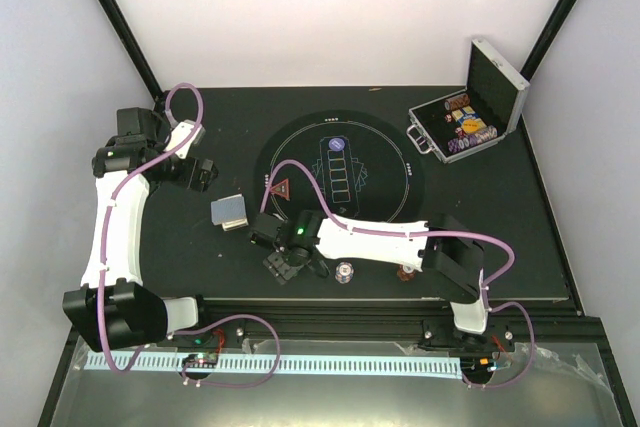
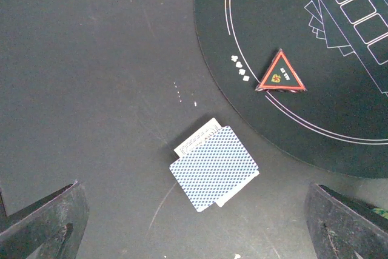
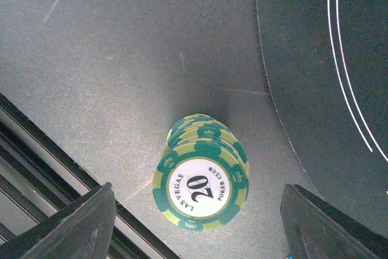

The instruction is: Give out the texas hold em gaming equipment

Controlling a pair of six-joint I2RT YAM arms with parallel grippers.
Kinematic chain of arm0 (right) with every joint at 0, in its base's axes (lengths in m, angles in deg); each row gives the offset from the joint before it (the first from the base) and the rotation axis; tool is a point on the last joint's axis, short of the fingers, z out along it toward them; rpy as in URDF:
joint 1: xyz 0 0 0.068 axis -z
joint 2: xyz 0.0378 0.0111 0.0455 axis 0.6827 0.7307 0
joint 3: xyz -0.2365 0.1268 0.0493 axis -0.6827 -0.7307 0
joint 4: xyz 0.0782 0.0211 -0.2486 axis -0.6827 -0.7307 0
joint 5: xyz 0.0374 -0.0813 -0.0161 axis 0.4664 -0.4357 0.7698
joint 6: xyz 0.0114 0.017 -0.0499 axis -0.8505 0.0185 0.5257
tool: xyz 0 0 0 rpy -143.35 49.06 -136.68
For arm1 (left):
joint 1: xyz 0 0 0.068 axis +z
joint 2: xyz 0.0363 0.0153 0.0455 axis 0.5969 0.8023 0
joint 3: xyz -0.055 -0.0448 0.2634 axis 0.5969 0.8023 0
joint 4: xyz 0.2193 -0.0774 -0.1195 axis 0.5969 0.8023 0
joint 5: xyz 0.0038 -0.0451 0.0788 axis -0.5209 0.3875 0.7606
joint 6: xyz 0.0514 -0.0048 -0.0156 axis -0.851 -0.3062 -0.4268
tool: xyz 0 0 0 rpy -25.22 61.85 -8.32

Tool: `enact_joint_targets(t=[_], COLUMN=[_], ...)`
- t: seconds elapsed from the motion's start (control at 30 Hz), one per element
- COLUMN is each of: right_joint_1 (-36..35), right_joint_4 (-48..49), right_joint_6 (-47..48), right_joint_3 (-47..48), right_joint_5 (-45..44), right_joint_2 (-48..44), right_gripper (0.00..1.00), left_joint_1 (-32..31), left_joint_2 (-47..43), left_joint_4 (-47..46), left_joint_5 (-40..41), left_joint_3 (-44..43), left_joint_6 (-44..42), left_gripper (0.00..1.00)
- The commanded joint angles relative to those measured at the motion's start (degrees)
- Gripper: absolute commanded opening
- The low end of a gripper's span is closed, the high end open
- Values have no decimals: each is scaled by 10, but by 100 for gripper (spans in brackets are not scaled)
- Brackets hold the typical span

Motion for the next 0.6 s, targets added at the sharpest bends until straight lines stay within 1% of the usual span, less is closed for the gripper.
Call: enact_joint_targets(t=[0.0, 0.1, 0.37, 0.43, 0.57], right_joint_1=[3, 3, 3, 3, 3], right_joint_4=[11, 14, 20, 23, 24], right_joint_6=[2, 3, 5, 3, 3], right_joint_3=[-5, -5, -10, -12, -11], right_joint_5=[13, 21, 22, 19, 15], right_joint_2=[13, 19, 31, 28, 25], right_gripper=[75, 73, 73, 69, 54], left_joint_1=[4, 5, 8, 8, 9], left_joint_2=[-12, -10, -10, -10, -11], left_joint_4=[-7, -8, -8, -7, -7], left_joint_5=[-12, -12, -13, -13, -14], left_joint_3=[-9, -10, -10, -10, -10], left_joint_6=[-8, -10, -11, -12, -16], left_gripper=[99, 99, 99, 99, 99])
